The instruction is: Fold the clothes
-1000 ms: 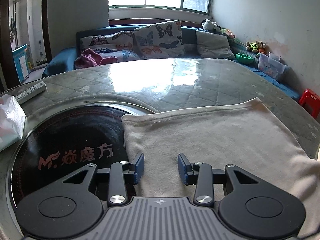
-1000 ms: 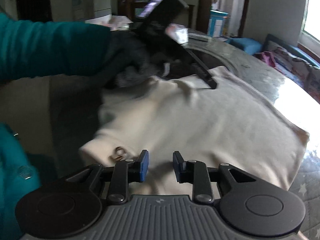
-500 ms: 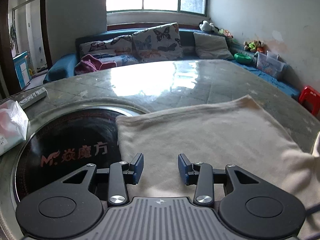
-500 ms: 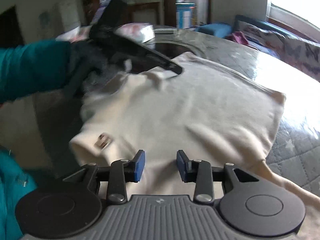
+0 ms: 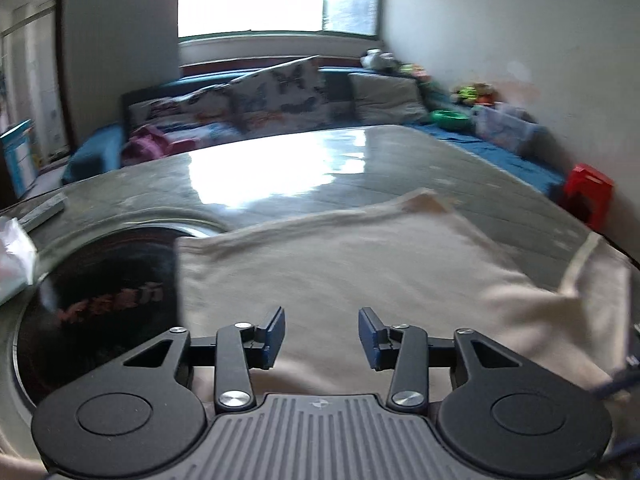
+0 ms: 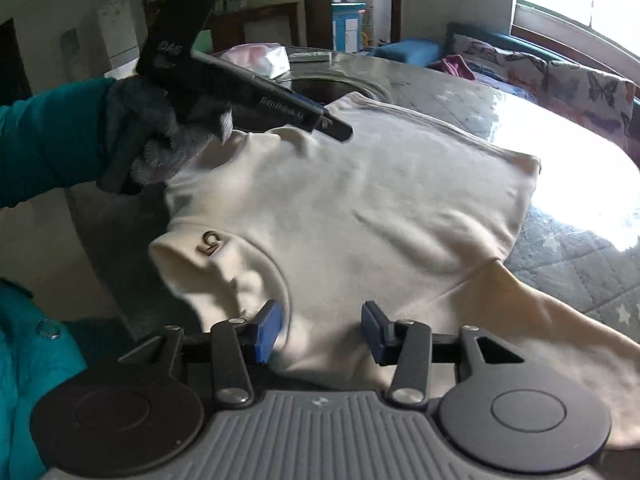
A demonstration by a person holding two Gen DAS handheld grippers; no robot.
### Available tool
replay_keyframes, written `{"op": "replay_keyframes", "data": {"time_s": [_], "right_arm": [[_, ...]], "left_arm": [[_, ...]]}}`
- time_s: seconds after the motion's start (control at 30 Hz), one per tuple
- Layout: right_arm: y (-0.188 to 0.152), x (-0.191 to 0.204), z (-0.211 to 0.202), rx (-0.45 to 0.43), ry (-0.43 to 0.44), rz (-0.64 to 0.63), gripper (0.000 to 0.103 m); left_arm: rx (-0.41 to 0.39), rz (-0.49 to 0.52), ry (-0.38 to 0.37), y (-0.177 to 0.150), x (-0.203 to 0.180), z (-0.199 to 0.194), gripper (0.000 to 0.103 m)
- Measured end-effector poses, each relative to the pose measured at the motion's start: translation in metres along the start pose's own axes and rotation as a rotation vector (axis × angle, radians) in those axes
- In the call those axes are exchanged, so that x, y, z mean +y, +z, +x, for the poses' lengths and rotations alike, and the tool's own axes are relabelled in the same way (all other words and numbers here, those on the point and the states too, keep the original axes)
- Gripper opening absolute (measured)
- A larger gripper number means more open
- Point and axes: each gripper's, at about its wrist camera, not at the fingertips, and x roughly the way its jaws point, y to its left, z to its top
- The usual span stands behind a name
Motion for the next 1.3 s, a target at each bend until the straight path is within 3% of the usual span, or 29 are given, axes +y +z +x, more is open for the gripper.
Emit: {"op": "replay_keyframes", "data": {"time_s": [0.23,0.7,1.1,1.3], "right_arm": [[-0.021,-0.043,-0.028,-0.065,-0.146,0.159,0.047],[-0.083,-0.151,-0.065,-0.091,-0.53,0.46,0.05],[-0.081,-0.156,-0.067,-0.08,-0.591,0.494,0.057],[-0.067,-0.142,-0.062,-0.1,-0.573,0.46,0.068]], "left_arm": [[-0.007,0.063,-0.107,-0.029,-0.041,-0.023,0.046],[0.007,0.061,-0.102,-0.057,-0.054,-0.041,0.052],[-0.003,0.005,-0.066,-0.058,-0.045,-0.052,0.056],[-0.019,-0.033,-0.03,-0.058,-0.035,-0.064,0.061]]}}
